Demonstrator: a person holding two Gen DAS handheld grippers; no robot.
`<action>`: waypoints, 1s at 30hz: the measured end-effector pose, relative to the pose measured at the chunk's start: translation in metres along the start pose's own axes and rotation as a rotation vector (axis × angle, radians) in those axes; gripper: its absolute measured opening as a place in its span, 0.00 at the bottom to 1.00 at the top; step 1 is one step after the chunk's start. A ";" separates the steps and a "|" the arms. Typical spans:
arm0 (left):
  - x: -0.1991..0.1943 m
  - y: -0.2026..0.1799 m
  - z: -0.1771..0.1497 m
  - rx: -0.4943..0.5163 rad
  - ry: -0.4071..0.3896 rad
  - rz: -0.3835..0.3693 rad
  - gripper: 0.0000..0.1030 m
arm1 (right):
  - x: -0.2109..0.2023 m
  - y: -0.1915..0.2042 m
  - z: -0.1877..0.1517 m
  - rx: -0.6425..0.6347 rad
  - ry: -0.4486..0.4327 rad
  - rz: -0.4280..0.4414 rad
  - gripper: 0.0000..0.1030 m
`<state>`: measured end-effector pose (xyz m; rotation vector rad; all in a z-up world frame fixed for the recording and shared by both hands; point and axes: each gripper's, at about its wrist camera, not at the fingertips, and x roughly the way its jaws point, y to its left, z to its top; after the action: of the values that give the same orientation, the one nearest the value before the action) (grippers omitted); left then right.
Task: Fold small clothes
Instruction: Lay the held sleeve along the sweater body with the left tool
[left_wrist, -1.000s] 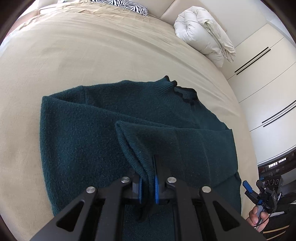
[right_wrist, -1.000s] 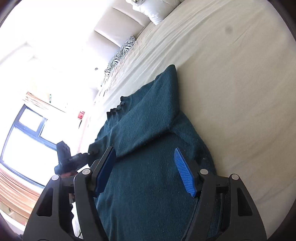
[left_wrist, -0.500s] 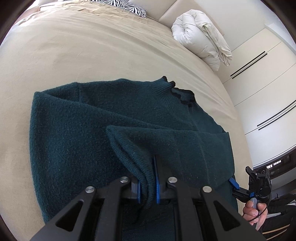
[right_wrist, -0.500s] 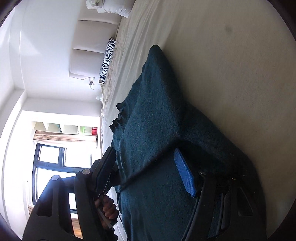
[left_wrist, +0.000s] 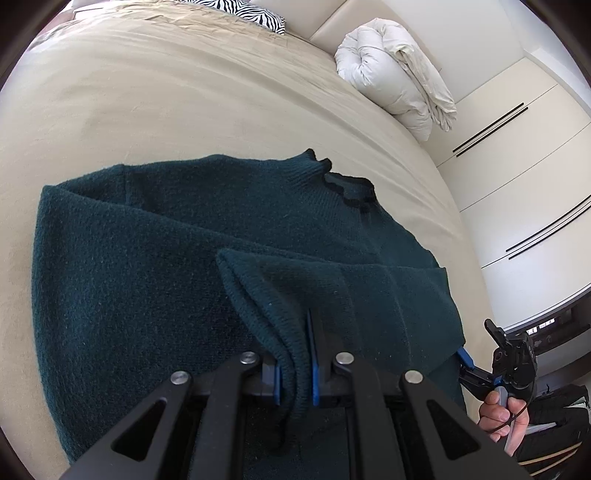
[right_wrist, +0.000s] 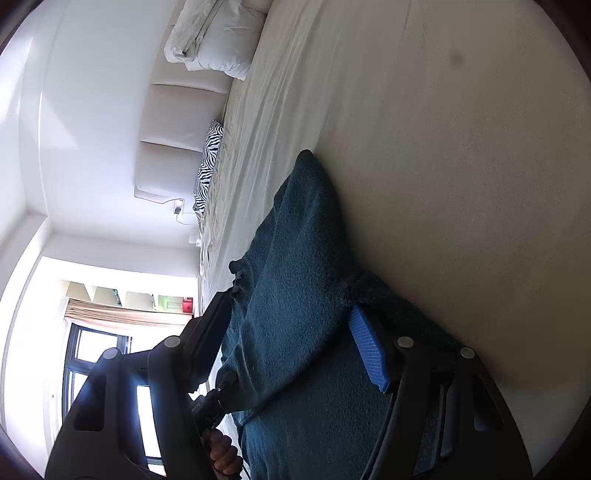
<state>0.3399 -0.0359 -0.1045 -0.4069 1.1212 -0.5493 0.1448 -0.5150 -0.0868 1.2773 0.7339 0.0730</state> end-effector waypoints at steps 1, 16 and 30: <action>0.001 0.003 0.000 -0.007 0.002 -0.002 0.10 | 0.000 0.001 -0.003 -0.018 0.021 -0.011 0.62; -0.004 0.012 0.007 0.002 -0.016 0.025 0.13 | -0.055 0.018 0.035 -0.083 -0.016 0.013 0.64; -0.010 0.023 -0.002 0.001 -0.061 0.030 0.11 | -0.016 0.033 0.044 -0.138 0.047 0.001 0.64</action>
<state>0.3398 -0.0121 -0.1111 -0.4032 1.0670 -0.5081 0.1673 -0.5487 -0.0464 1.1473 0.7558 0.1521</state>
